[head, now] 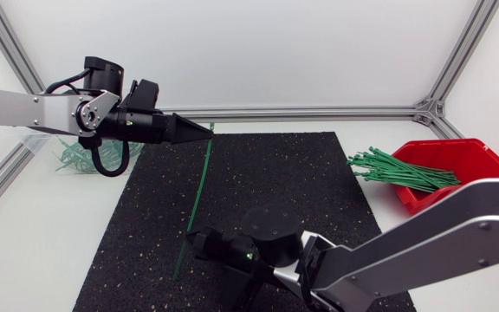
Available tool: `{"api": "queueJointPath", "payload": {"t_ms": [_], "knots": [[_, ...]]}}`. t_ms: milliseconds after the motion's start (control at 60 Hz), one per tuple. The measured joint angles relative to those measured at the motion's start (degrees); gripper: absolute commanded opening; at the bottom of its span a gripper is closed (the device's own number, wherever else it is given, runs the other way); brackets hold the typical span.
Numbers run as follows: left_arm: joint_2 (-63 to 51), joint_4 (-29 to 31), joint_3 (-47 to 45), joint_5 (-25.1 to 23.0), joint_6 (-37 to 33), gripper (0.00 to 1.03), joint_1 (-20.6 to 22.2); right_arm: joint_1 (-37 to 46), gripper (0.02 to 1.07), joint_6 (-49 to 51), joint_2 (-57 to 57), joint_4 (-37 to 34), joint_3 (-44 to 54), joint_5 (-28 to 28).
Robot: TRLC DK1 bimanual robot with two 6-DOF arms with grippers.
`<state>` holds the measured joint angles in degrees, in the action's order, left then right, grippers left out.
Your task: Take a green cable tie from the red box, thread the tail through the head to close it, then place it in the transparent bin on the left.
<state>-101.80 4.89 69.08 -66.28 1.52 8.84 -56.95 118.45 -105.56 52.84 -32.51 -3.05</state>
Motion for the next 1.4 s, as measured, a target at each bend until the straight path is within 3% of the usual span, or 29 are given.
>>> {"api": "queueJointPath", "payload": {"t_ms": [283, 483, 833, 1050, 1200, 1400], "knots": [[-0.3, 0.0, 0.0, -0.8, 0.0, 0.03, 0.0, -2.6, 0.61, 0.3, -2.9, 3.1, 0.0, -0.2], [-0.7, 0.0, 0.0, -1.4, 0.0, 0.03, -0.2, -3.5, 0.60, 0.3, -4.5, 3.6, -0.1, -0.4], [-1.4, 0.0, 0.0, -2.5, 0.0, 0.03, -0.9, -4.1, 0.46, 0.3, -5.6, 4.4, -2.9, -0.6], [-1.4, 0.0, 0.0, -3.2, 0.0, 0.03, -1.6, -5.0, 0.43, 0.3, -6.7, 4.4, -3.2, -0.6], [-1.4, 0.0, 0.0, -3.4, 0.0, 0.03, -1.7, -5.2, 0.30, 0.3, -6.8, 4.4, -3.7, -0.6], [-1.4, 0.0, 0.0, -3.8, 0.0, 0.03, -1.7, -5.3, 0.28, 0.3, -6.8, 4.4, -4.7, -0.6]]}}
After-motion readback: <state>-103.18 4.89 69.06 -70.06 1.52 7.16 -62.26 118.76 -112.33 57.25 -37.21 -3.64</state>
